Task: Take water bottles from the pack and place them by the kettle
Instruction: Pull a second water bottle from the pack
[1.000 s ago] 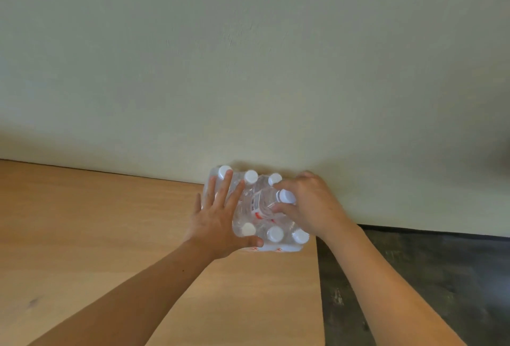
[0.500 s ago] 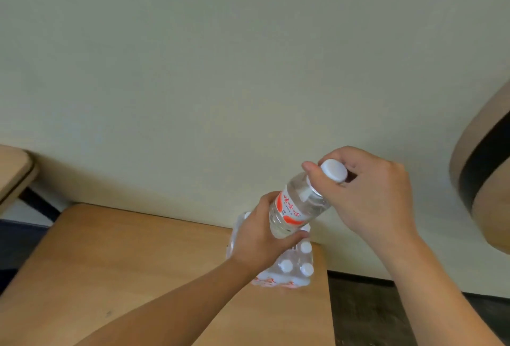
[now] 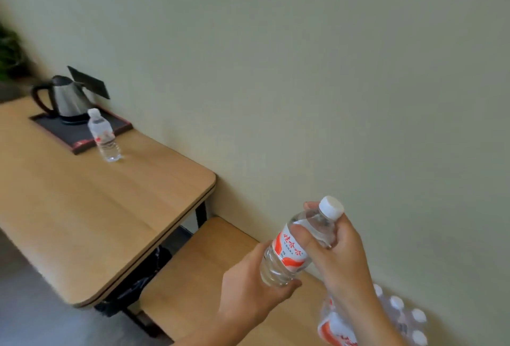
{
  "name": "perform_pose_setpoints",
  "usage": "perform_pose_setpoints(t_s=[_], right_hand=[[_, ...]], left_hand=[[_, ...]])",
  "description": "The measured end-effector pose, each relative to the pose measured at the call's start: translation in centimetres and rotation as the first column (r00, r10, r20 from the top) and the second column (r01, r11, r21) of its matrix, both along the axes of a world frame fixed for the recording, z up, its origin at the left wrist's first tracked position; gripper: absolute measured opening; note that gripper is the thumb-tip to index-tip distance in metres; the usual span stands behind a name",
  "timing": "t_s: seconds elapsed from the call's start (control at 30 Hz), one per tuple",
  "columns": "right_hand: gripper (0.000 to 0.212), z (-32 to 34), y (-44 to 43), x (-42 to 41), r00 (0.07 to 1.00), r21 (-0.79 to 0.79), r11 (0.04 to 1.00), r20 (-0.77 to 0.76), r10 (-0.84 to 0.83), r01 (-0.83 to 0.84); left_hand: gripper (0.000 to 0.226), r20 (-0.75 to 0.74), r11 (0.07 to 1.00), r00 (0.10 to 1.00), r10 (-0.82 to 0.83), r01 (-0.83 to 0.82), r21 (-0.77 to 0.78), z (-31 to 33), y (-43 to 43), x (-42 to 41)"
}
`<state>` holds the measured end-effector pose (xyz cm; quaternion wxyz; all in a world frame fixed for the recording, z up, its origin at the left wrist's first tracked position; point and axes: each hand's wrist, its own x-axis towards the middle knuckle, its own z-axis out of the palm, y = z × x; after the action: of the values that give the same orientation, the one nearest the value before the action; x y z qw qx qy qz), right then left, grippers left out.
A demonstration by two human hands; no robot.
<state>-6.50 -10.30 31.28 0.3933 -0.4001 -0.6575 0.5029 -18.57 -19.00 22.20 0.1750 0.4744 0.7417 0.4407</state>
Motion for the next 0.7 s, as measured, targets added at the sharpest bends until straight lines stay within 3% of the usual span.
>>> perform_pose_setpoints(t_s=[0.13,0.27,0.43,0.5,0.6,0.7], right_hand=[[0.051,-0.6,-5.8,-7.8,0.991,-0.052,0.991,0.031,0.128,-0.126],[0.038,-1.1,-12.2,-16.0,0.971,-0.129,0.963,0.008,0.238,-0.235],[0.029,-1.5,-22.5,-28.6,0.944,-0.173,0.928,-0.038,0.327,-0.329],[0.029,-1.5,-26.0,-33.2,0.935,-0.187,0.917,-0.061,0.348,-0.354],[0.032,-1.0,-30.0,-39.5,0.918,-0.204,0.896,-0.062,0.391,-0.395],[0.033,-0.2,-31.9,-44.9,0.911,-0.188,0.891,-0.062,0.409,-0.413]], left_hand=[[0.069,0.031,0.989,0.993,0.118,-0.115,-0.089,-0.6,-7.0,-6.1],[0.067,0.075,0.967,0.977,0.198,-0.182,-0.177,-1.1,-14.0,-13.3],[0.069,0.194,0.949,0.969,0.152,-0.088,-0.303,-2.0,-26.1,-26.0],[0.068,0.254,0.954,0.953,0.162,-0.085,-0.287,-1.7,-30.5,-30.3],[0.059,0.201,0.962,0.952,0.230,-0.190,-0.198,-1.3,-34.9,-35.4],[0.066,0.200,0.952,0.940,0.276,-0.239,-0.188,-1.1,-37.0,-40.1]])
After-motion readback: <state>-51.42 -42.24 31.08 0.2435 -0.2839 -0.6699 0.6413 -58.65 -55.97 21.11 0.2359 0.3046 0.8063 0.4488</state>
